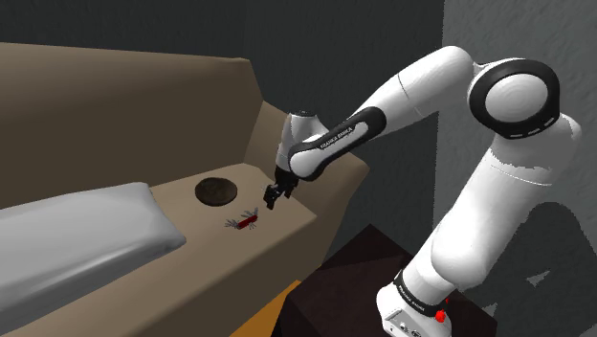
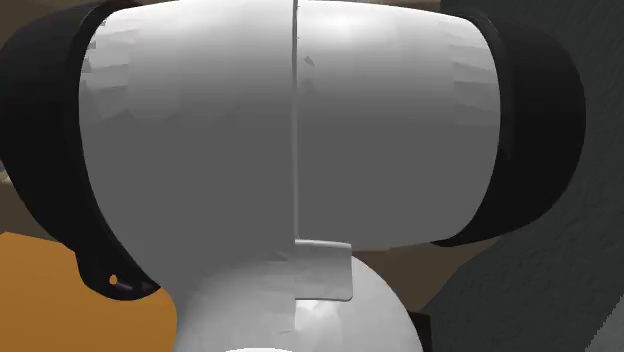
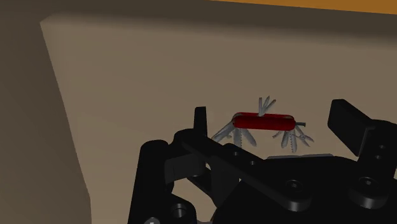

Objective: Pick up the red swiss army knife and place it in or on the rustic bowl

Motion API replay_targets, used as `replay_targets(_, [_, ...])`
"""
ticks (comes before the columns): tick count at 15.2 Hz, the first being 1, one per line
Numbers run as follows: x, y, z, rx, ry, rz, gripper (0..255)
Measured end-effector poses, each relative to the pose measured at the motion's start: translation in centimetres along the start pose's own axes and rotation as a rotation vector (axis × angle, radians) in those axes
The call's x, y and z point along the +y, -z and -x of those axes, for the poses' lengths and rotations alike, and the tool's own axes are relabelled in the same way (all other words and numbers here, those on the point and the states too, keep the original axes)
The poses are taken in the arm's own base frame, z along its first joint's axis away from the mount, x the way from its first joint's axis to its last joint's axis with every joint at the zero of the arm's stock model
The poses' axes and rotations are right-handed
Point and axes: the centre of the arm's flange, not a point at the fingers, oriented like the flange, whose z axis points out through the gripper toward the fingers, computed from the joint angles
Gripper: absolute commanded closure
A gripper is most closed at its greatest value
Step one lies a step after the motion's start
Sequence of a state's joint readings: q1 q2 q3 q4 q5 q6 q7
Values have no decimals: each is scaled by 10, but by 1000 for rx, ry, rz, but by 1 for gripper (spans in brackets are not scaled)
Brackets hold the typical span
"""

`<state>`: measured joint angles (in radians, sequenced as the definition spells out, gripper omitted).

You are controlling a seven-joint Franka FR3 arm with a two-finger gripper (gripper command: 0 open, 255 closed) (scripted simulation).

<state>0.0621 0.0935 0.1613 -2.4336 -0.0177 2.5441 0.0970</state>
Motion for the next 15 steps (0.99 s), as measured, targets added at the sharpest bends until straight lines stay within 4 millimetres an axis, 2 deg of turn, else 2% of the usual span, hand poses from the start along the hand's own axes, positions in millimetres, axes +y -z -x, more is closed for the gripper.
replay_targets(8, [-24, -92, -50, -4, 5, -16, 0])
replay_targets(11, [-35, -118, -59, -5, 6, -19, 0])
replay_targets(15, [-37, -141, -58, -6, 6, -19, 0])
